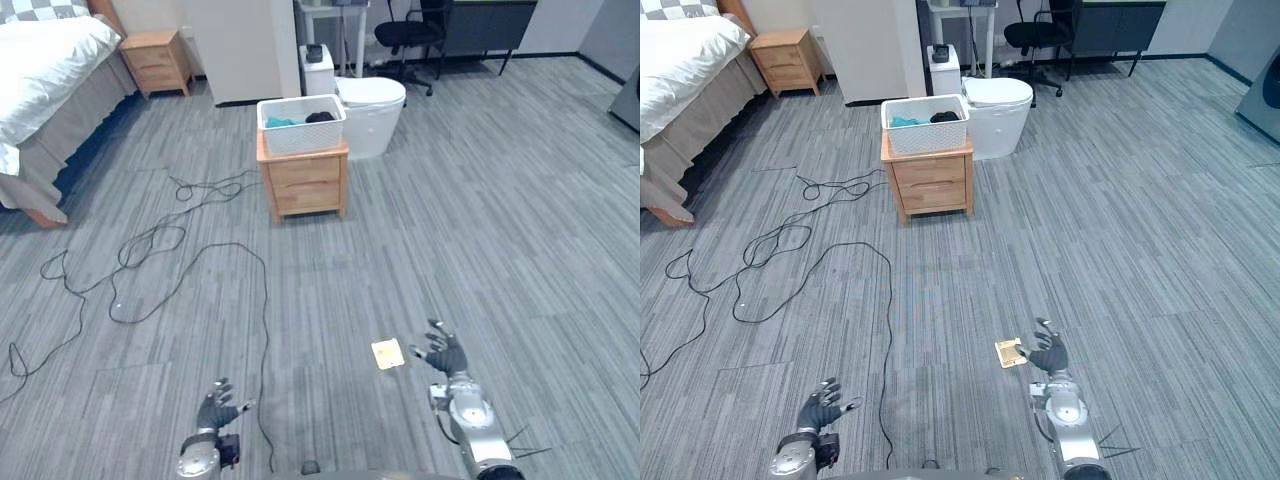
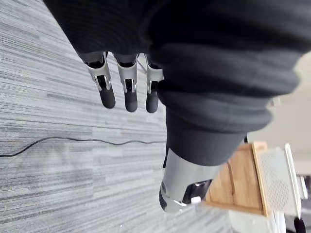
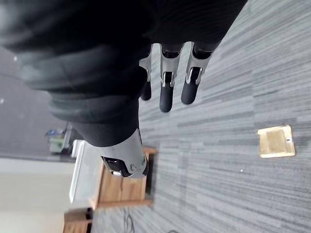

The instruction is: Pick up the laundry basket with both hands and put the clothes into the washing machine.

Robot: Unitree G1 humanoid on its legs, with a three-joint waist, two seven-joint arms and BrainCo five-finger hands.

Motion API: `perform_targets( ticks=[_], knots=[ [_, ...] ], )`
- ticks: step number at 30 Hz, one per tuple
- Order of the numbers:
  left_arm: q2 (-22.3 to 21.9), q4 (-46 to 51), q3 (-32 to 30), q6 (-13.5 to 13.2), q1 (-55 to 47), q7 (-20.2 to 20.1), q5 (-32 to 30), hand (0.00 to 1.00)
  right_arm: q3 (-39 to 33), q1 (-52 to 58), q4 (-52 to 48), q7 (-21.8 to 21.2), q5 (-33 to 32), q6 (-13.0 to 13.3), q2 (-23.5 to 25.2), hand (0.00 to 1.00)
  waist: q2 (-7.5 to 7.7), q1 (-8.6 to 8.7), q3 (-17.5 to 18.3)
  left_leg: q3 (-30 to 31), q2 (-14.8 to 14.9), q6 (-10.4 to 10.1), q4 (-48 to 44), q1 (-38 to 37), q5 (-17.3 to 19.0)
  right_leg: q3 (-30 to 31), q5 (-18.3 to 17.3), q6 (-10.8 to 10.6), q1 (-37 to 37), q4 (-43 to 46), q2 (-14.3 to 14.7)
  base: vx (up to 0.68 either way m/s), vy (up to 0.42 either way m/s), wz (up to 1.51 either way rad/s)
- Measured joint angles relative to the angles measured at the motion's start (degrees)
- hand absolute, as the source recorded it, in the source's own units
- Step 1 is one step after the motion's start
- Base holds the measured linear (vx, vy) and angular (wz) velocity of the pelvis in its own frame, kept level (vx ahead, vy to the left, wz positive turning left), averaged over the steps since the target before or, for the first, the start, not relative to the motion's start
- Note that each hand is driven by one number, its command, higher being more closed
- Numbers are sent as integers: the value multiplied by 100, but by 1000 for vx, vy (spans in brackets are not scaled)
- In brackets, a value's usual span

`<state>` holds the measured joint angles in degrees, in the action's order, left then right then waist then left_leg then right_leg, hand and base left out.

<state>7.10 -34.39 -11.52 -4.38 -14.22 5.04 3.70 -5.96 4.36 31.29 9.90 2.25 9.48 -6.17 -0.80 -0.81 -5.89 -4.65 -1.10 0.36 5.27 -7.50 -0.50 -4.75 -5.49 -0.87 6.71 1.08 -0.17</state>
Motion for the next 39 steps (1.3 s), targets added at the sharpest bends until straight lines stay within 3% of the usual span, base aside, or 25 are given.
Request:
perform_targets(
  ticks=[18, 22, 24, 26, 28, 29, 30, 31, 33, 35, 37, 39],
  knots=[
    [-134, -381, 15, -44, -40, -262, 12, 0, -312, -39, 662, -6, 2, -192, 61, 0, 142, -15, -68, -114, 0, -26, -100, 297, 56, 100, 6, -17, -268, -6, -11, -3, -6, -2],
    [-218, -136, 17, 11, -100, -245, 26, 0, -231, -180, 663, 1, -53, -214, 129, 0, 135, -150, -126, -384, 64, 56, -805, 788, 456, 403, 20, -38, -630, 181, 2, -23, 1, -41],
    [-284, 190, 19, 24, -109, -241, 41, 0, -223, -258, 662, 3, -69, -218, 112, 0, 62, -185, -186, -525, 104, 127, -1247, 1028, 780, 510, -98, -198, -825, 432, -6, -1, 37, -37],
    [-285, 488, 24, 25, -105, -237, 44, 0, -203, -314, 658, 7, -71, -223, 103, 0, 36, -179, -265, -602, 88, 224, -1639, 1195, 1085, 529, -498, -419, -1152, 1134, -84, 1, 68, -14],
    [-254, 580, 47, 26, -96, -225, 72, 0, -164, -314, 650, 5, -126, -244, 110, 0, 57, -190, -348, -629, -8, 363, -1859, 1123, 1399, 351, -743, -407, -1553, 2230, -256, 71, 126, -11],
    [-211, 583, 111, 25, -102, -218, 83, 0, -72, -296, 559, 5, -171, -257, 118, 0, 47, -166, -472, -600, -40, 483, -1951, 967, 1548, 134, -731, -433, -1941, 3274, -392, 130, 149, -4],
    [-179, 581, 141, 25, -99, -213, 84, 0, -23, -278, 529, 3, -175, -257, 127, 0, 75, -159, -522, -586, -67, 525, -2013, 895, 1617, 40, -754, -446, -2112, 3717, -459, 197, 143, 4],
    [-121, 570, 227, 30, -91, -197, 88, 0, 111, -252, 527, -4, -180, -259, 130, 0, 94, -150, -547, -548, -72, 563, -2078, 763, 1771, -113, -927, -347, -2339, 4005, -511, 233, 108, 6],
    [-85, 569, 265, 22, -53, -160, 117, 0, 253, -258, 409, -5, -189, -259, 129, 0, 105, -150, -579, -433, -69, 591, -2016, 617, 1887, -355, -993, -289, -2708, 3758, -540, 299, 88, 18],
    [-68, 564, 347, 16, 43, -103, 233, 0, 276, -269, 172, -1, -193, -245, 125, 0, 115, -101, -617, -236, -19, 474, -1747, 266, 1947, -482, -713, -407, -3156, 2885, -402, 438, 39, 42],
    [-75, 557, 400, 7, 90, -98, 255, 0, 277, -274, 145, -1, -195, -222, 94, 0, 80, 16, -639, -51, 41, 341, -1563, -66, 1961, -505, -245, -319, -3263, 2102, -261, 545, -12, 58],
    [-27, 495, 523, -54, 166, -101, 253, 0, 295, -185, 84, 3, -215, -213, 79, 0, 134, 50, -602, 225, 66, -19, -1495, -504, 2169, -553, 652, 154, -3434, 1728, -110, 824, -81, 80]
  ],
)
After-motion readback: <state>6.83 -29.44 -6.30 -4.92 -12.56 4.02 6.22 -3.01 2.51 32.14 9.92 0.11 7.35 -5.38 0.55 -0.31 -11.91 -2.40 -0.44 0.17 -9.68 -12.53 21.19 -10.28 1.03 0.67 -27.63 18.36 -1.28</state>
